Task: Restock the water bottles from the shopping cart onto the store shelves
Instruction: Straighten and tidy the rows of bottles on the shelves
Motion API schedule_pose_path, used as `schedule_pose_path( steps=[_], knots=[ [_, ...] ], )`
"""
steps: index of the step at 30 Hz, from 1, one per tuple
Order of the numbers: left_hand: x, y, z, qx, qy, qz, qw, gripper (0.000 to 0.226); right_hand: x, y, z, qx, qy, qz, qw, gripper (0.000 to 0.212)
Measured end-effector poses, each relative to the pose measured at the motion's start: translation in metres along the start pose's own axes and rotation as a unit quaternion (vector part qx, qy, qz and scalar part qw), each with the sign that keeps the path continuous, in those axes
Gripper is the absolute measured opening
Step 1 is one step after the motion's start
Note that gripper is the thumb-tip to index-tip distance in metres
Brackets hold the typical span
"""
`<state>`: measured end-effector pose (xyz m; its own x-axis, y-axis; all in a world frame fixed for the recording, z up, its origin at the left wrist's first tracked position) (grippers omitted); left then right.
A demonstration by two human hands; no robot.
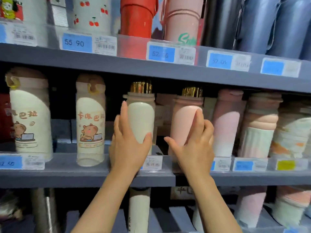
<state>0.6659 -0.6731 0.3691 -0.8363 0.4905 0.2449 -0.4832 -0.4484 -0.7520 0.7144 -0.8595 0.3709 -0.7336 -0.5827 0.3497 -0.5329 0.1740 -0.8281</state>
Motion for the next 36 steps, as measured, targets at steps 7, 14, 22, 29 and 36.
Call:
schedule_pose_path(
  steps=[7,14,22,29,36],
  knots=[
    [0.002,0.005,-0.001,0.006,-0.074,0.02,0.997,0.096,0.0,-0.011,0.024,0.033,-0.162,-0.1,0.981,0.107],
    [-0.005,0.009,0.005,0.0,-0.179,0.085,0.98,0.097,0.004,-0.013,0.028,0.049,-0.107,-0.142,0.983,0.106],
    [0.001,0.011,0.005,-0.035,-0.113,0.007,0.993,0.094,-0.002,-0.004,0.017,0.029,-0.051,-0.022,0.998,0.116],
    [0.005,0.008,0.001,-0.036,-0.057,0.005,0.998,0.108,-0.004,-0.014,0.032,0.03,-0.214,-0.159,0.963,0.106],
    [-0.006,0.013,0.009,-0.057,-0.146,0.093,0.983,0.112,0.009,-0.006,0.017,0.026,-0.068,-0.056,0.996,0.112]
  ],
)
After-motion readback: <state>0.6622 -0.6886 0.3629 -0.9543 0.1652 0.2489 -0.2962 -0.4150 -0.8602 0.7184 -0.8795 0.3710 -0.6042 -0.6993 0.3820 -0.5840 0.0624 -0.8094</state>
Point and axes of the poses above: each hand's wrist, its own y-axis away from the middle knuckle, its own x-axis out of the back of the hand, z = x × y, the point moved 7 cm from there along -y, towards the middle knuckle, and after that the axes turned 3 degrees about z, right-handed, at the moved point
